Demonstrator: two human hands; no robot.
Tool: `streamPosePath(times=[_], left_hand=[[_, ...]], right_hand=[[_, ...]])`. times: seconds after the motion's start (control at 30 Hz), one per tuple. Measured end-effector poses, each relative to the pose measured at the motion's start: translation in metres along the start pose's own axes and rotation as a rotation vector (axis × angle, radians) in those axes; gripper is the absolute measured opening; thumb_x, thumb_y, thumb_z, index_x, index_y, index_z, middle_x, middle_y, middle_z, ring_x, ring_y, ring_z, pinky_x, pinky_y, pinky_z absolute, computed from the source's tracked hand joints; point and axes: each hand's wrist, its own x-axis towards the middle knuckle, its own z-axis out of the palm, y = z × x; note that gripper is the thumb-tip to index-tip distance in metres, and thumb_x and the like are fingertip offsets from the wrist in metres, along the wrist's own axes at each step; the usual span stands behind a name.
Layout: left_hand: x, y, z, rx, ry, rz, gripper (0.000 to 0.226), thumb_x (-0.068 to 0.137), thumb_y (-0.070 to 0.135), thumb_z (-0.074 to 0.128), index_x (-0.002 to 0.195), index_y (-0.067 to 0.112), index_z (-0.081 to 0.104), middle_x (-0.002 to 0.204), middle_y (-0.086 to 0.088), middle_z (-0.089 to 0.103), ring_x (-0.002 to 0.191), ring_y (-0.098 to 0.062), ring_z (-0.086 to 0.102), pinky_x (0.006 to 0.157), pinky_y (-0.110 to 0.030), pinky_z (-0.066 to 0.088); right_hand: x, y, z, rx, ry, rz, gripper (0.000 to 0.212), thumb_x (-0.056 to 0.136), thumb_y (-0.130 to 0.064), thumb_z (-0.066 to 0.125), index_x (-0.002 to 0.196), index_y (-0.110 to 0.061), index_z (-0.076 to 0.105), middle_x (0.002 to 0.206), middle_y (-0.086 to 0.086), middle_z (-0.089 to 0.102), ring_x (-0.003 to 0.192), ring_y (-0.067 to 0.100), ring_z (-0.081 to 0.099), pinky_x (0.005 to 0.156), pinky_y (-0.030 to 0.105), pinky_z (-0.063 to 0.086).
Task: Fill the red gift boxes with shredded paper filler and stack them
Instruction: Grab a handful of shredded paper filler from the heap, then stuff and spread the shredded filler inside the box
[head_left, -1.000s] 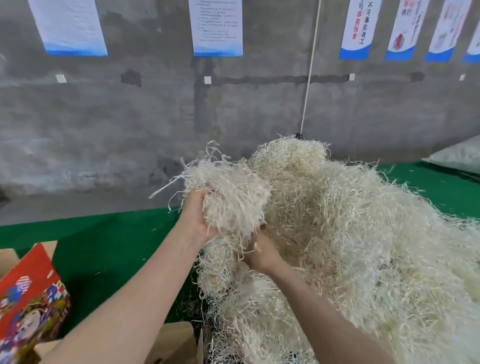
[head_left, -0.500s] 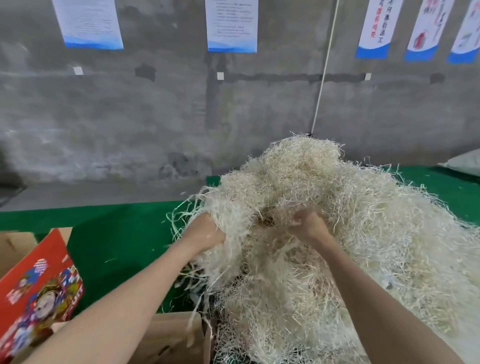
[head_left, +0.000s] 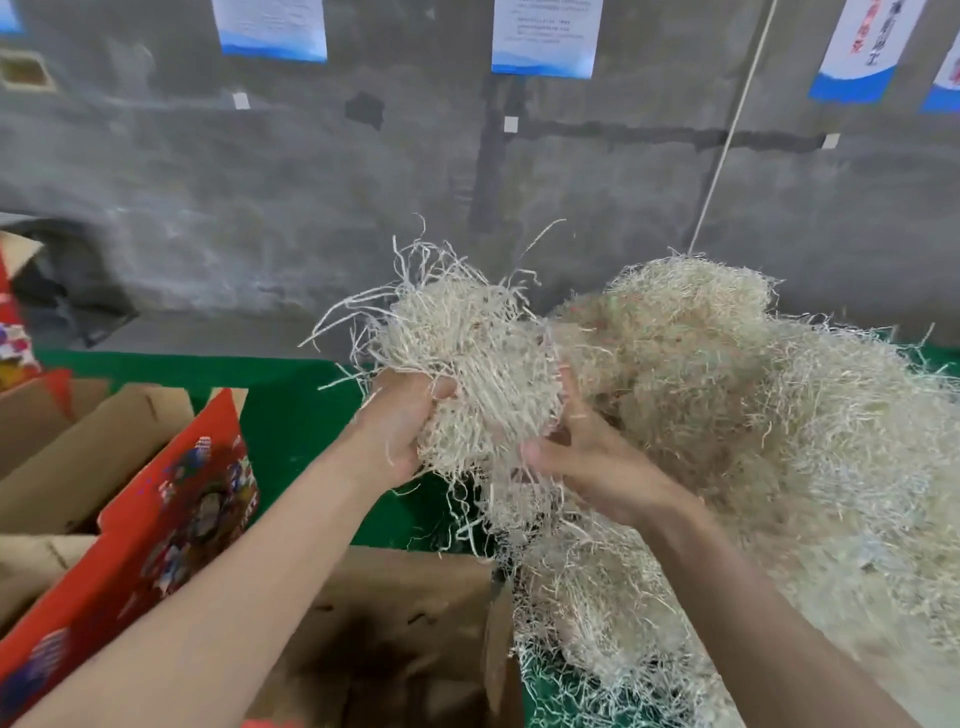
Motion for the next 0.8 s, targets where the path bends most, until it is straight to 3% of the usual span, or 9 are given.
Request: streamPosePath(times=[0.07, 0.13, 0.23, 0.27, 0.3, 0.4, 0.6, 0.7, 0.8], left_hand=[[-0.012, -0.017, -0.011, 0.111, 0.016, -0.021, 0.031, 0.089, 0.006, 0.053, 0.119, -0.002, 0.054, 0.113, -0.022, 0.059, 0.102, -0.031, 0.06, 0.083, -0.036, 0.05], [-0.022, -0.034, -0.027, 0.213, -0.071, -0.053, 0.012, 0.087, 0.007, 0.056, 0.093, 0.016, 0.062, 0.09, -0.005, 0.063, 0.085, -0.018, 0.06, 0.084, -0.033, 0.048], [-0.032, -0.053, -0.054, 0.267, -0.315, -0.101, 0.031, 0.089, 0.001, 0.05, 0.073, 0.024, 0.061, 0.077, 0.003, 0.061, 0.073, -0.012, 0.058, 0.075, -0.024, 0.048], [-0.036, -0.057, -0.062, 0.248, -0.371, -0.126, 0.033, 0.088, -0.002, 0.05, 0.071, 0.023, 0.064, 0.078, 0.003, 0.065, 0.074, -0.01, 0.062, 0.073, -0.02, 0.048], [-0.036, -0.063, -0.072, 0.211, -0.407, -0.15, 0.032, 0.088, -0.002, 0.053, 0.074, 0.022, 0.068, 0.081, 0.003, 0.07, 0.076, -0.006, 0.065, 0.071, -0.017, 0.048], [-0.036, -0.073, -0.099, -0.024, -0.467, -0.253, 0.007, 0.082, 0.002, 0.063, 0.084, -0.002, 0.068, 0.087, -0.01, 0.071, 0.081, -0.008, 0.068, 0.071, -0.025, 0.053], [-0.048, -0.079, -0.158, -0.059, -0.602, -0.099, 0.038, 0.066, 0.021, 0.072, 0.103, 0.015, 0.07, 0.109, -0.006, 0.07, 0.098, -0.025, 0.067, 0.072, -0.029, 0.057], [-0.045, -0.085, -0.172, 0.124, -0.262, 0.096, 0.044, 0.061, 0.04, 0.071, 0.099, 0.018, 0.069, 0.105, 0.002, 0.07, 0.099, -0.02, 0.065, 0.076, -0.027, 0.053], [-0.044, -0.089, -0.157, 0.22, -0.319, 0.011, 0.104, 0.044, 0.052, 0.078, 0.137, 0.029, 0.037, 0.127, 0.024, 0.043, 0.121, -0.003, 0.043, 0.104, -0.03, 0.031]], right_hand=[[0.0, 0.003, 0.033, 0.017, 0.032, 0.169, 0.135, 0.045, -0.066, 0.072, 0.143, -0.038, -0.016, 0.15, 0.002, 0.018, 0.12, -0.002, 0.037, 0.093, 0.013, 0.028], [0.003, 0.009, 0.056, -0.041, 0.032, 0.313, 0.123, 0.039, -0.061, 0.075, 0.144, -0.023, 0.024, 0.122, -0.006, 0.053, 0.087, -0.002, 0.055, 0.091, 0.019, 0.034], [0.011, 0.019, 0.082, -0.237, -0.085, 0.472, 0.021, 0.072, -0.032, 0.074, 0.08, -0.014, 0.071, 0.073, -0.005, 0.052, 0.057, 0.007, 0.039, 0.082, 0.013, 0.045], [0.012, 0.022, 0.089, -0.239, -0.055, 0.485, 0.01, 0.08, -0.014, 0.067, 0.089, -0.01, 0.067, 0.071, 0.002, 0.049, 0.086, -0.001, 0.052, 0.067, 0.009, 0.047], [0.014, 0.029, 0.094, -0.161, -0.021, 0.502, 0.025, 0.08, -0.002, 0.063, 0.102, -0.013, 0.058, 0.079, -0.003, 0.052, 0.06, 0.007, 0.062, 0.061, 0.014, 0.051], [0.014, 0.046, 0.103, 0.134, 0.146, 0.512, 0.042, 0.074, 0.0, 0.068, 0.109, -0.005, 0.046, 0.118, 0.016, 0.058, 0.098, 0.032, 0.063, 0.093, 0.042, 0.048], [0.007, 0.063, 0.096, 0.403, 0.352, 0.588, 0.07, 0.081, 0.009, 0.05, 0.144, -0.003, 0.022, 0.141, 0.01, 0.031, 0.104, 0.018, 0.051, 0.067, 0.022, 0.052], [0.0, 0.067, 0.097, 0.331, 0.396, 0.627, 0.06, 0.084, 0.004, 0.051, 0.14, 0.001, 0.031, 0.151, 0.009, 0.019, 0.107, 0.02, 0.051, 0.063, 0.019, 0.051], [0.004, 0.064, 0.117, 0.358, 0.258, 0.585, 0.046, 0.085, -0.007, 0.062, 0.127, -0.004, 0.043, 0.121, -0.006, 0.06, 0.068, 0.003, 0.057, 0.052, 0.0, 0.042]])
